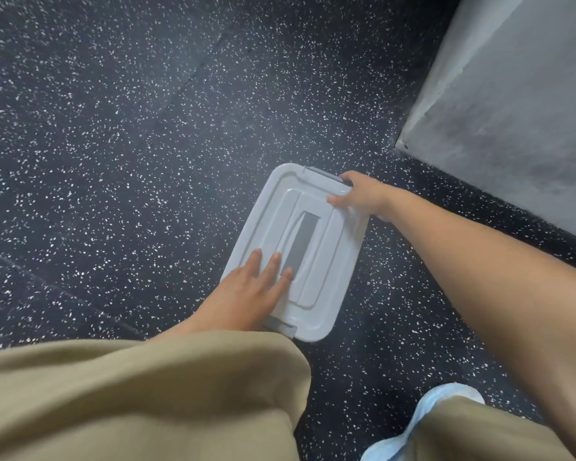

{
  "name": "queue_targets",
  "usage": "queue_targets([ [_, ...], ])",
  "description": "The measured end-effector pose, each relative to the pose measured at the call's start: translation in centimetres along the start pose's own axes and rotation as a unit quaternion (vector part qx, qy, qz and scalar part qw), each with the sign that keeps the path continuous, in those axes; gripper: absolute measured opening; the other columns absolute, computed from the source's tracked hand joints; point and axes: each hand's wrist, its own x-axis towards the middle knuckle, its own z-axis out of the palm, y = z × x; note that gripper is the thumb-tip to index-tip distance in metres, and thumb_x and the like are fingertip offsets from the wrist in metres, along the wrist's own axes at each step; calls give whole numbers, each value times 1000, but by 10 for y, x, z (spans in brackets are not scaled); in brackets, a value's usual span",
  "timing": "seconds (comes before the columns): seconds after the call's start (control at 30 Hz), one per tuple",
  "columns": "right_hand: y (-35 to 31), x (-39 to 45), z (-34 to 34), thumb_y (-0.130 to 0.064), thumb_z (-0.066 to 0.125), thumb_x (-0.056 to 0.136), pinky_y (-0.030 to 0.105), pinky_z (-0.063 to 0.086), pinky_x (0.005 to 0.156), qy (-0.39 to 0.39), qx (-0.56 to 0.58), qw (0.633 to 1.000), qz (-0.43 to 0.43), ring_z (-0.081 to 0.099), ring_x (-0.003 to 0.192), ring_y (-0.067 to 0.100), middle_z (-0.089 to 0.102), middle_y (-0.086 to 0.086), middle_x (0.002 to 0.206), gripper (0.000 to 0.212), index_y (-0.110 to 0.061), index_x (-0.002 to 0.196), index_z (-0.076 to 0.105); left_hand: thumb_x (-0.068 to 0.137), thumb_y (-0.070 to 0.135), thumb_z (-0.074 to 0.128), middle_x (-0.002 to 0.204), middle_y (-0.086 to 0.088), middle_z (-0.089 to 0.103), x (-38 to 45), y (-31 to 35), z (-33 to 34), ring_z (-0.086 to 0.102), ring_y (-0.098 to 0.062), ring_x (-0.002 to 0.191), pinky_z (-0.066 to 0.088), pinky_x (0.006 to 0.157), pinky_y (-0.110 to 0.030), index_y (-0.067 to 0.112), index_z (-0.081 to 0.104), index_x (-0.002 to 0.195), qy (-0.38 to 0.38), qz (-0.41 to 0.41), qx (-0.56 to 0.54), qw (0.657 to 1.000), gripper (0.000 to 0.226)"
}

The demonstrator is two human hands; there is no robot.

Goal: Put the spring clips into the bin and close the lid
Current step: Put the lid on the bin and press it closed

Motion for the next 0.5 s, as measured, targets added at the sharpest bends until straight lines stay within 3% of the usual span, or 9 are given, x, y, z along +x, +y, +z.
queue_targets([
  [0.07,2,2,-1,-30,77,88,36,49,86,12,16,1000,-4,60,103,22,61,3,127,53,-14,132,54,43,27,96,122,-31,70,3,-3,-6,69,-55,100,54,39,-41,0,73,122,-14,-16,-7,1000,86],
  [0.13,-1,1,2,-28,81,83,36,51,81,46,10,999,-10,62,97,23,65,5,118,42,-17,116,58,40,11,95,121,-28,72,4,-5,-8,70,-52,100,50,33,-38,3,75,119,11,-12,3,1000,82],
  [0.2,-6,-1,5,-28,82,82,37,51,81,81,-24,996,-9,61,97,23,63,1,112,40,-19,110,55,41,10,95,122,-22,72,6,-6,-8,69,-49,105,48,31,-36,8,68,123,32,-10,6,999,87],
  [0.27,-10,-2,7,-26,82,82,37,51,80,103,-43,994,-14,59,96,22,61,0,109,41,-18,111,54,45,13,93,123,-21,71,5,-6,-7,66,-48,110,48,29,-35,10,58,126,48,0,2,999,88],
  [0.33,-11,-2,7,-25,81,83,34,49,71,104,-50,993,-21,57,91,20,60,1,107,41,-17,111,52,51,27,91,129,-21,68,3,-9,-6,55,-47,120,51,31,-37,10,60,130,40,13,1,999,86],
  [0.4,-10,-1,6,-25,80,83,31,44,62,101,-52,993,-30,56,87,20,60,1,104,40,-17,109,51,49,44,92,140,-19,62,2,-12,-6,52,-45,129,56,38,-39,13,60,137,5,11,7,1000,98],
  [0.5,-6,2,6,-25,80,84,34,41,63,98,-72,991,-60,57,87,22,59,2,102,40,-16,105,48,38,52,98,150,-17,56,0,-10,-10,53,-44,136,62,48,-42,17,48,143,-52,-12,-10,999,122],
])
